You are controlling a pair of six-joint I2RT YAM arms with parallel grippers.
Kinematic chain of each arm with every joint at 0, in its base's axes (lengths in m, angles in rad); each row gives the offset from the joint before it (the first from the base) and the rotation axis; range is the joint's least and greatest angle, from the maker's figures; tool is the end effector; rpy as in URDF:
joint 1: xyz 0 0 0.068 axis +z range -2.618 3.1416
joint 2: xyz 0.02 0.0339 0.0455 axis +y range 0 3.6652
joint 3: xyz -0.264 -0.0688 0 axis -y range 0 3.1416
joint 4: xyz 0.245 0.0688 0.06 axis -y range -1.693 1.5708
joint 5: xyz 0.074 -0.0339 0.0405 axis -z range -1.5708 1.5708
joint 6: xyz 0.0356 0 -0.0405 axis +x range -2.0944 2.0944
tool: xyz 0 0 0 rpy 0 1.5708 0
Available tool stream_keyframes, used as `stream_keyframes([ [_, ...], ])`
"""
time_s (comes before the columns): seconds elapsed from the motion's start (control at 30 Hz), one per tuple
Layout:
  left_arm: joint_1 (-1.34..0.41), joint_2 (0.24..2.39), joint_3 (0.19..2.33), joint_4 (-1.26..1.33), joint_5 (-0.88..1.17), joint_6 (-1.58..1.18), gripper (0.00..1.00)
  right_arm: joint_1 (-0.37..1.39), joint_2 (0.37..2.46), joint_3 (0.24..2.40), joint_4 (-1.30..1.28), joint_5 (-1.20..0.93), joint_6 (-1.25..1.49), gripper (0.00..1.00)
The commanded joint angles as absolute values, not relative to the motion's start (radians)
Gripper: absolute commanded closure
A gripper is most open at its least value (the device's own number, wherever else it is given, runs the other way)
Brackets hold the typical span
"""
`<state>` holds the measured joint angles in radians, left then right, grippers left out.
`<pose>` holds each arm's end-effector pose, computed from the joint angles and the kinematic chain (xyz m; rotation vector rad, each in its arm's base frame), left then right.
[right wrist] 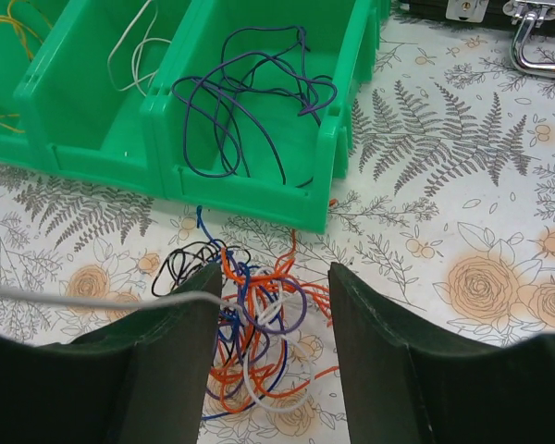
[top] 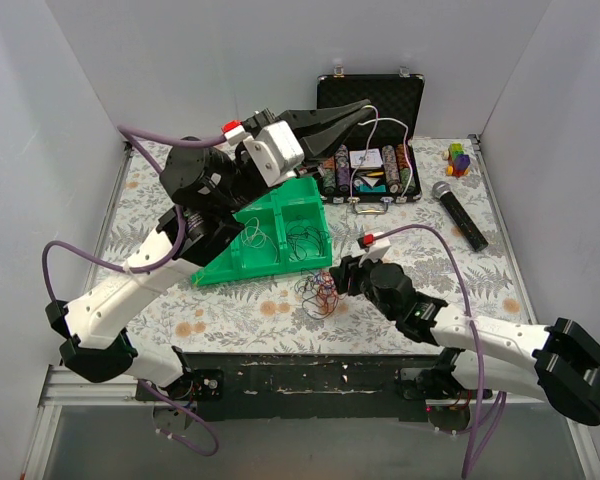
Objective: Untangle the cables
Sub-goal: Place the cable in the bin.
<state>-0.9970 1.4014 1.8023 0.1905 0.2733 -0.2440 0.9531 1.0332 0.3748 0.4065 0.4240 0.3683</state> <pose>0.1372 -0.2299 0.5849 0.6371 0.8757 -1.2612 0.1384 0.1696 0.2113 -0.2325 1.8200 0.5534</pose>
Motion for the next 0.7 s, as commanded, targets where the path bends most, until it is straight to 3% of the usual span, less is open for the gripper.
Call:
stream_keyframes([
  [0.0, -1.000, 1.401, 1.848, 0.178, 0.265, -0.273, 0.98, 0.953, 1.060, 0.402, 0.520, 0.430, 0.380, 0.43],
  [0.3, -1.000, 1.463, 2.017, 0.231, 0.232, -0.241, 1.00, 0.954, 1.069, 0.344, 0.453, 0.445, 0.431, 0.46],
  [0.47, -1.000, 1.499, 2.092, 0.452, 0.129, -0.103, 1.00, 0.960, 1.026, 0.276, 0.371, 0.475, 0.492, 0.47],
  [0.67, -1.000, 1.542, 2.229, 0.498, 0.156, 0.049, 1.00, 0.963, 0.974, 0.190, 0.318, 0.482, 0.563, 0.48],
])
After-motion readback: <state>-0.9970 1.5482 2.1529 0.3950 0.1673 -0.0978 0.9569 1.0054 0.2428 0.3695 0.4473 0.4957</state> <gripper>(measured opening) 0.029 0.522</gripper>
